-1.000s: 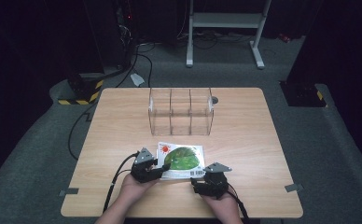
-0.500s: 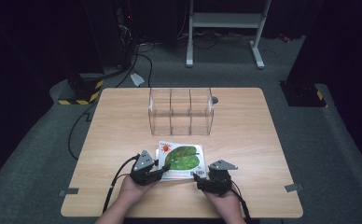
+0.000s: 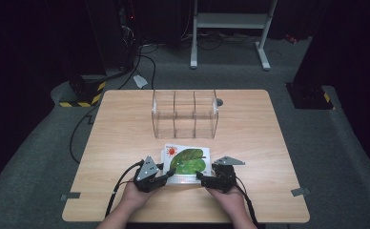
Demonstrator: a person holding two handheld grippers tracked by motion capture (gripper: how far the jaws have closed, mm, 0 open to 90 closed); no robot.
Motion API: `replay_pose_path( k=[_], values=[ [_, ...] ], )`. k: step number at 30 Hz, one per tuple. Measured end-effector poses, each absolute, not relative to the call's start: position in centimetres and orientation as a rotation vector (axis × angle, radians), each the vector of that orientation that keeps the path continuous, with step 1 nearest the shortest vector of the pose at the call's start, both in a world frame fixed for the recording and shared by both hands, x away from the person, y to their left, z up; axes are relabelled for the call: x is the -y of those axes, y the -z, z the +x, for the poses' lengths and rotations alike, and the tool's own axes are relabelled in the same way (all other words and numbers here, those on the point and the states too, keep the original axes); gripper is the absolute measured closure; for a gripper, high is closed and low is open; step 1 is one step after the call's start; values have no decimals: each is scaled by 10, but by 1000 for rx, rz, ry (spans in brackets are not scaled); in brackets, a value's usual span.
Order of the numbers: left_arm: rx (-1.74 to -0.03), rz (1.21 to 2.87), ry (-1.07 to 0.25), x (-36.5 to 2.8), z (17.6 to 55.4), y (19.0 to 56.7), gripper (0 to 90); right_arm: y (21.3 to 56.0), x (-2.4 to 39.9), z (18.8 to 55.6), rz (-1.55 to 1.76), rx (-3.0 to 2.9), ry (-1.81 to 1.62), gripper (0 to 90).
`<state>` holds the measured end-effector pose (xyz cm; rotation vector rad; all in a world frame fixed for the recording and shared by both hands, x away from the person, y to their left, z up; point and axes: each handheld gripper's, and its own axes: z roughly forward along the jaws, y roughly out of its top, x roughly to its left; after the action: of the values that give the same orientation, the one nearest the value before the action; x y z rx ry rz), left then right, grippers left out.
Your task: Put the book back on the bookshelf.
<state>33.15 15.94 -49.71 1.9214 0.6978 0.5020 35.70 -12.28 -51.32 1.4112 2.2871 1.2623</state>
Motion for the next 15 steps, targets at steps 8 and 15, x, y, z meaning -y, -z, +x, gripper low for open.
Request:
replay_pose_path(
  k=[8, 15],
  values=[
    [-660, 1902, -511, -160, 329, 497, 644, 516, 126, 363, 1464, -2307, -1308, 207],
    [-639, 1896, -521, -161, 329, 498, 646, 520, 127, 366, 1497, -2327, -1326, 185]
  ],
)
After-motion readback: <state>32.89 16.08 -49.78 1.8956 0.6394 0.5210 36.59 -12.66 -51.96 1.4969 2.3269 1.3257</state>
